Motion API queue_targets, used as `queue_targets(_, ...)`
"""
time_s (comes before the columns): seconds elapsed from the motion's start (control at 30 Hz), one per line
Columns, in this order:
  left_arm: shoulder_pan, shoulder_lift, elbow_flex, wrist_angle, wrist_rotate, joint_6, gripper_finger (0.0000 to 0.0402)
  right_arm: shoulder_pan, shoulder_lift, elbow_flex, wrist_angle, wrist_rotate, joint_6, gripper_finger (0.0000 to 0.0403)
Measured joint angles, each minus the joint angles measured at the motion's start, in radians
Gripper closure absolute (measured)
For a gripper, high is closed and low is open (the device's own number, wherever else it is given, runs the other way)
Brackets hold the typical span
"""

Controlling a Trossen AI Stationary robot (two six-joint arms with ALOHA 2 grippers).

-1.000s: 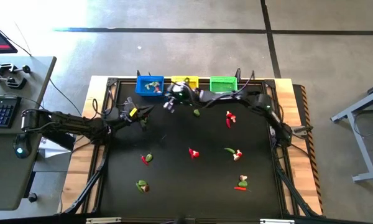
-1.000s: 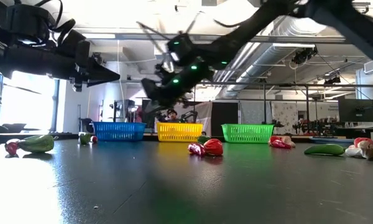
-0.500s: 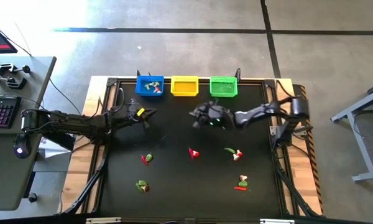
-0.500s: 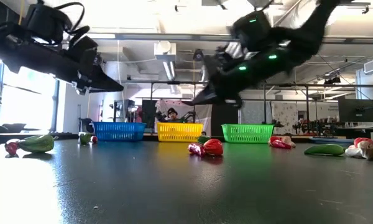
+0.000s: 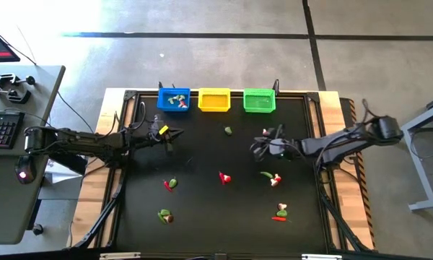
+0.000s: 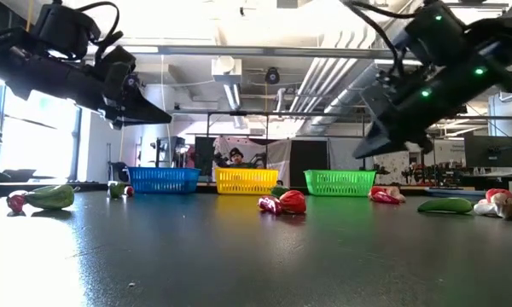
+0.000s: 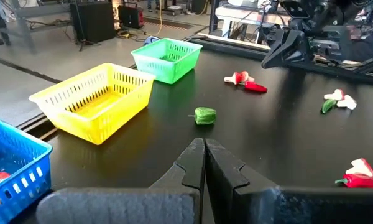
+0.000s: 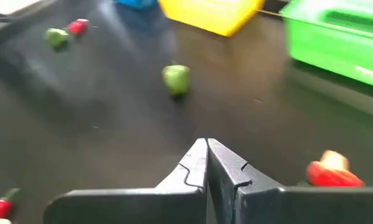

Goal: Sort produce into baskets
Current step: Put the red mushroom into the blue bin

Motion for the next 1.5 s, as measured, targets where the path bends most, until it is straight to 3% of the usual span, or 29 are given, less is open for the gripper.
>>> queue_targets(0.33, 0.0, 0.0, 0.0, -0.003, 0.0, 0.005, 0.0401, -0.006, -0.097, -0.012, -0.435, 0.004, 0.272, 0.0388)
queue_targets(0.6, 0.0, 0.0, 0.0, 0.01, 0.003, 0.058, 0.0401, -0.031, -0.084, -0.012, -0.514, 0.016, 0.295, 0.0305)
queue_targets(0.77, 0.0, 0.0, 0.0, 0.01, 0.003, 0.063, 0.0401, -0.076, -0.066, -0.012, -0.509, -0.001, 0.263, 0.0285)
queue_targets(1.1, 0.0, 0.0, 0.0, 0.01, 0.002, 0.063, 0.0401, -0.192, 0.007, -0.012, -0.421, -0.104, 0.128, 0.0301)
queue_targets(1.37, 0.0, 0.0, -0.012, 0.041, 0.0, 0.054, 0.0401, -0.232, 0.041, -0.009, -0.386, -0.131, 0.047, 0.0386)
queue_targets(1.5, 0.0, 0.0, -0.052, 0.126, 0.049, 0.049, 0.0401, -0.227, 0.011, -0.011, -0.4, -0.142, 0.017, 0.0392)
